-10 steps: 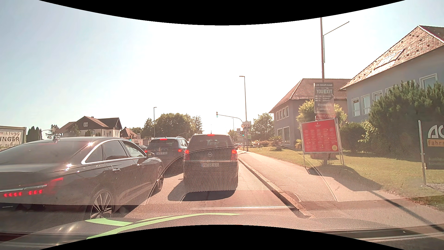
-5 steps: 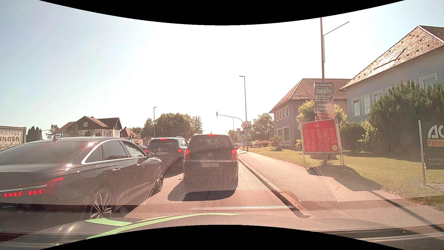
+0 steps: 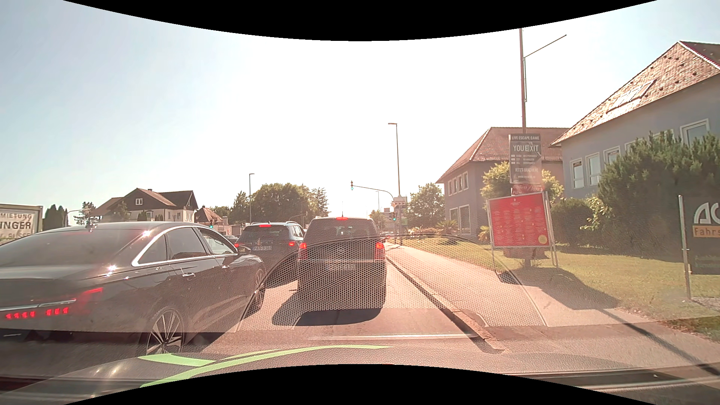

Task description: Follow the waypoints while adhering to traffic rules and regulations

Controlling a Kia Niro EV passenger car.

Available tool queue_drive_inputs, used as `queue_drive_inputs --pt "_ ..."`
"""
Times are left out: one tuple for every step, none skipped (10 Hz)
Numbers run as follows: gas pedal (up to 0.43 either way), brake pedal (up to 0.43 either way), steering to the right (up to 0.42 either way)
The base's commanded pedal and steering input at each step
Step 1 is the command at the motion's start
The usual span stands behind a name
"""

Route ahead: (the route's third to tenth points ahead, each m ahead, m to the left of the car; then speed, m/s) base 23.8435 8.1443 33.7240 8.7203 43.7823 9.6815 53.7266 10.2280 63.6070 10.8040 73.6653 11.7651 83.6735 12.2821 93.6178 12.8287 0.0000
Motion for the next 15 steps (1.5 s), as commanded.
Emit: queue_drive_inputs --pt "0.000 0.354 0.008" --pt "0.000 0.354 0.008" --pt "0.000 0.354 0.008" --pt "0.000 0.354 0.008" --pt "0.000 0.354 0.008" --pt "0.000 0.354 0.008" --pt "0.000 0.354 0.008" --pt "0.000 0.348 0.008" --pt "0.000 0.354 0.008" --pt "0.000 0.348 0.008" --pt "0.000 0.354 0.008" --pt "0.000 0.354 0.008" --pt "0.000 0.354 0.008" --pt "0.000 0.354 0.008" --pt "0.000 0.354 0.008"
